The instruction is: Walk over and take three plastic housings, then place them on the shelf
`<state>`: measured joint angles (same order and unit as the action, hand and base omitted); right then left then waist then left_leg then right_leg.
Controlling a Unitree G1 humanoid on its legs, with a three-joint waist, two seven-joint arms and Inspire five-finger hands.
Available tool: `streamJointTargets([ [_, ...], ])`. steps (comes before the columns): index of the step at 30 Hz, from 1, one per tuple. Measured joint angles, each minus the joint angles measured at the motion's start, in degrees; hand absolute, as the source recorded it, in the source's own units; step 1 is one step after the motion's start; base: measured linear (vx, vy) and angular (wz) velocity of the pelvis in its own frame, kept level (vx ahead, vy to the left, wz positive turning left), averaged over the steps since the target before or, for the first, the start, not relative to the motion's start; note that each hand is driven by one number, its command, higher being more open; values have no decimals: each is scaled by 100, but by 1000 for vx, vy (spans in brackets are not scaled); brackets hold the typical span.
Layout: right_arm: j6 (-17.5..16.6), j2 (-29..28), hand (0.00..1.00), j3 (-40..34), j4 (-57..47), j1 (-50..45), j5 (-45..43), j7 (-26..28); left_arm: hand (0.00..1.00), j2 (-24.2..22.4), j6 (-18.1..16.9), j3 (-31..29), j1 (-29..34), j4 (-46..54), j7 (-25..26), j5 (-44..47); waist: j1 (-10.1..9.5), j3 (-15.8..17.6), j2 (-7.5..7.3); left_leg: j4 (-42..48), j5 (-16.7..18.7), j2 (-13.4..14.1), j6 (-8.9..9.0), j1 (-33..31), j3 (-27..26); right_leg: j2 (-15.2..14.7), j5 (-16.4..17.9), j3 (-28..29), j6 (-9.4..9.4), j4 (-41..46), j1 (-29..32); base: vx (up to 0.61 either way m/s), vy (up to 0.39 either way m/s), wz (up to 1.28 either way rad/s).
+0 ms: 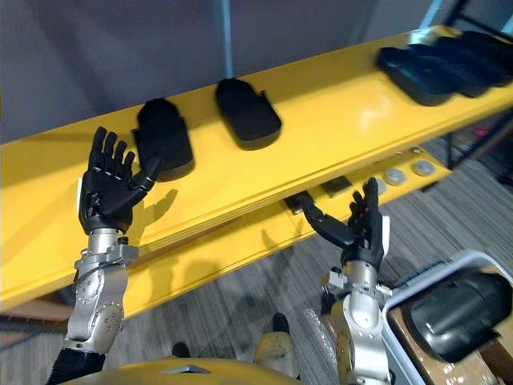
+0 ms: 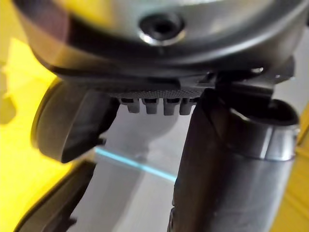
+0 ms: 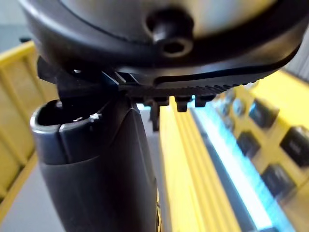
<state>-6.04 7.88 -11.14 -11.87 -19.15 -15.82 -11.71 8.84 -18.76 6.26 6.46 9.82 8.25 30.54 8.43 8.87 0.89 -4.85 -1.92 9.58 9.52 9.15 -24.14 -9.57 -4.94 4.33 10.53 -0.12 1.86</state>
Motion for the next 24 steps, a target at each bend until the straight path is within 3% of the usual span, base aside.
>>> streamJointTargets([
  [4, -2, 11, 100, -643, -2, -468, -151, 229, 100, 4, 21, 276, 38, 0, -33, 11, 397, -72, -28, 144, 250, 187, 161, 232, -611, 284, -105, 571, -10, -160, 82, 80, -22, -78],
  [8, -39, 13, 100, -787, -1, -583, -218, 353, 100, 3, 21, 314, -183, 0, 18, -4, 575, -81, -3, 588, 530, 383, 234, 139, -885, 489, -152, 932, -47, -151, 271, 46, -36, -58],
  [9, -85, 30, 100, -728, -2, -539, -349, 415, 100, -5, 20, 306, -284, 2, 109, -106, 568, -81, 13, 881, 730, 425, 147, 13, -669, 553, -159, 1053, -57, -102, 354, 11, -28, -49],
  [10, -88, 41, 100, -660, -1, -463, -376, 434, 100, -5, 20, 280, -295, 12, 175, -199, 538, -86, 26, 1060, 876, 430, 8, -75, -411, 591, -171, 1152, -73, -73, 412, -8, -15, -88],
  [11, -105, 86, 100, -464, 3, -231, -378, 507, 100, -6, 21, 200, -224, 114, 310, -200, 390, -73, 86, 1489, 1310, 423, -346, -240, 311, 715, -218, 1466, -141, -47, 509, -24, 11, -120],
  [13, -243, 317, 100, 71, 239, 290, -376, 700, 100, -23, 23, 125, 62, 424, 630, -210, 48, 0, 276, 2256, 2196, 174, -708, -431, 1692, 949, -233, 2085, -180, -1, 626, -95, 132, -175],
  [14, -253, 419, 100, 301, 401, 464, -375, 773, 100, -50, 24, 121, 228, 532, 687, -285, -65, -53, 371, 2404, 2360, 78, -688, -489, 2102, 1029, -249, 2269, -163, 48, 716, -151, 248, -134],
  [15, -275, 473, 100, 527, 493, 558, -368, 790, 100, -131, 26, 119, 360, 610, 653, -435, -110, -30, 466, 2481, 2532, -13, -543, -513, 2261, 1006, -272, 2334, -124, 60, 738, -146, 267, -57],
  [20, -273, 126, 100, 1170, 513, 177, -377, 599, 100, -183, 21, 48, 566, 638, 314, -353, -382, 33, 340, 2789, 2526, -291, -501, -735, 2272, 718, -269, 2168, -119, 232, 854, -57, 145, 6],
  [24, -353, -291, 100, 1239, 285, -393, -549, 711, 100, -178, -4, 117, 524, 647, 164, -243, -370, 116, 268, 3477, 2795, -229, -493, -1015, 2161, 787, -278, 1864, -107, 744, 1113, -25, 34, -9],
])
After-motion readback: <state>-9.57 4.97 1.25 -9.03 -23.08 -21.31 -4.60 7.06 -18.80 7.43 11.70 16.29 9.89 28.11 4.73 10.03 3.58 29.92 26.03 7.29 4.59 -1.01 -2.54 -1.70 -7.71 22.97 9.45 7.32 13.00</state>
